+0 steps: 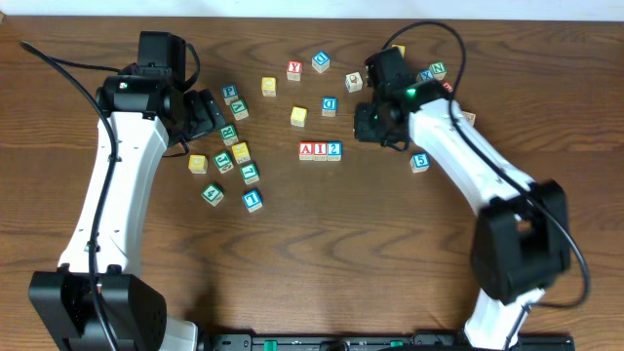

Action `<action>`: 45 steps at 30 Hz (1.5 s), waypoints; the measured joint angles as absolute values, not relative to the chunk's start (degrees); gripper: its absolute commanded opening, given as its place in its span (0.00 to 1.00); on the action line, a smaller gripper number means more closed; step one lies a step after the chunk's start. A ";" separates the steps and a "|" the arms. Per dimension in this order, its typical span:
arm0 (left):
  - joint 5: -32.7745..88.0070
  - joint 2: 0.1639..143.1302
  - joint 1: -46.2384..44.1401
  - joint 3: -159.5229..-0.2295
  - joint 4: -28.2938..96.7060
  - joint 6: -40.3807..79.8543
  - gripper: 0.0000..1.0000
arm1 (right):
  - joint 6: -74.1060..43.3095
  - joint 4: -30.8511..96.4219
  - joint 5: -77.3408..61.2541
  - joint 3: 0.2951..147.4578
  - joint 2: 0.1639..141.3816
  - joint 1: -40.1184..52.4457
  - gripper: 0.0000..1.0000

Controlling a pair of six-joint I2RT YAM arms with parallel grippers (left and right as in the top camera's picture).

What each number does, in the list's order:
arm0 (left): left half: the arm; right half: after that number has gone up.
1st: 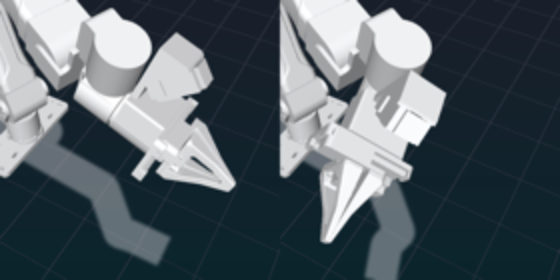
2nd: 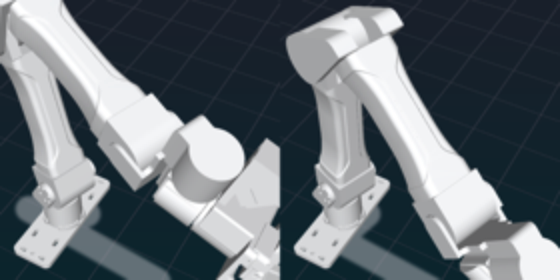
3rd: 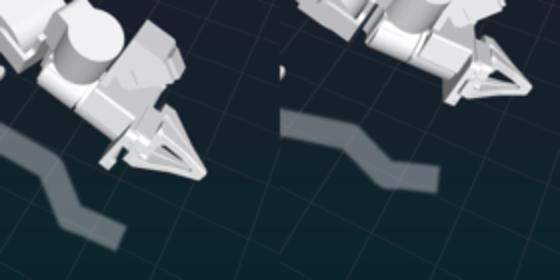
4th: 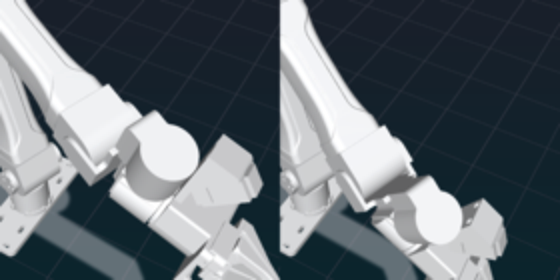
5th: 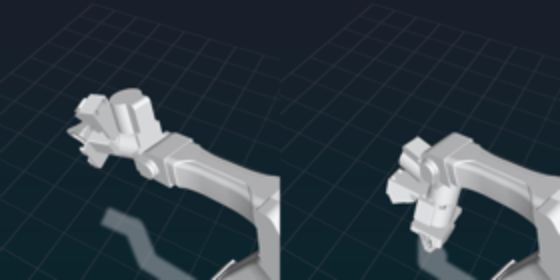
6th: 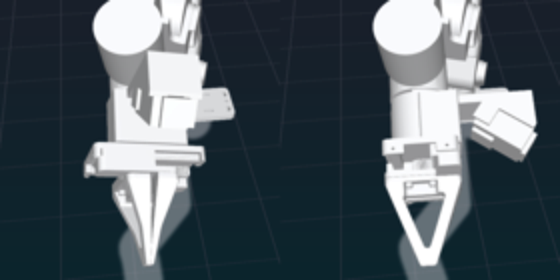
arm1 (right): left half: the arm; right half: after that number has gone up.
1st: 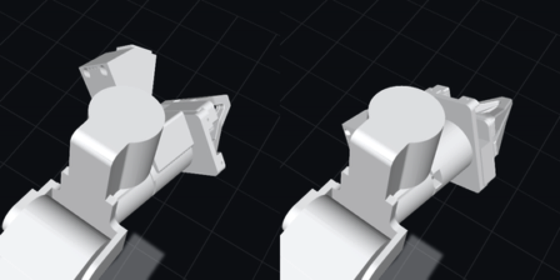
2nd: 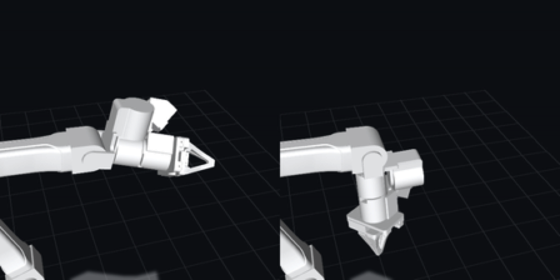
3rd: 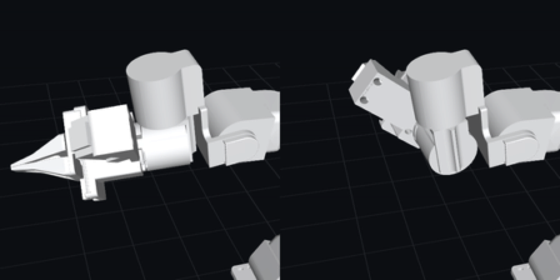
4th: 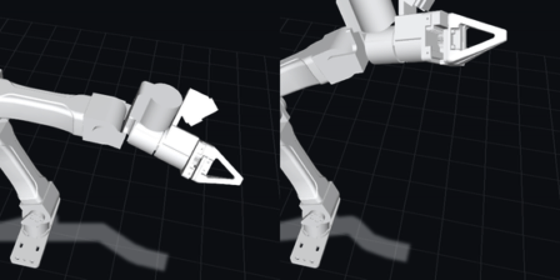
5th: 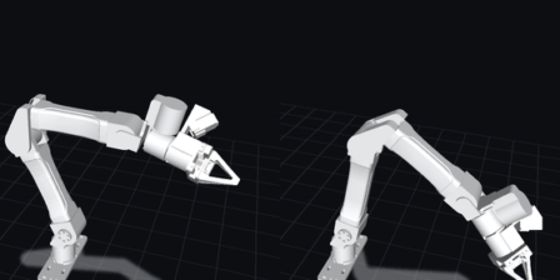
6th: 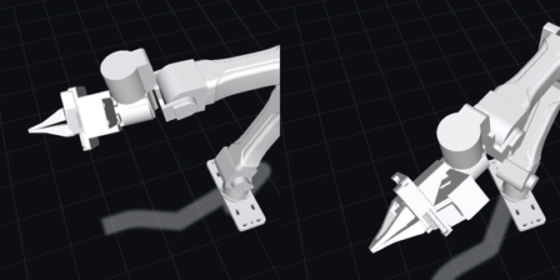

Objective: Spell out AI2

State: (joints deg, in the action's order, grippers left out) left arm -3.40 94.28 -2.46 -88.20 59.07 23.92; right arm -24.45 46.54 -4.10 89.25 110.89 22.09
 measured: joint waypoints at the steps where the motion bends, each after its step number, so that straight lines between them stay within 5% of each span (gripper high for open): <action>1: -3.40 94.28 -2.46 -88.23 59.07 23.92 0.98 | -23.55 47.90 -4.16 89.30 108.62 22.09 0.32; 4: -3.40 94.28 -2.46 -88.20 59.07 23.92 0.98 | -22.35 50.19 -4.12 89.30 104.53 22.09 0.43; 10: -3.40 94.28 -2.46 -88.20 59.07 23.92 0.98 | -20.56 55.86 -3.64 89.32 93.71 22.09 0.99; 45: -3.40 94.28 -2.46 -88.20 59.05 23.92 0.98 | -17.89 59.68 8.71 88.29 69.71 16.51 0.99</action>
State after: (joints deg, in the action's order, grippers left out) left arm -3.40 94.28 -2.46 -88.20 59.05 23.92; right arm -17.89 59.68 8.71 88.29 69.71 16.51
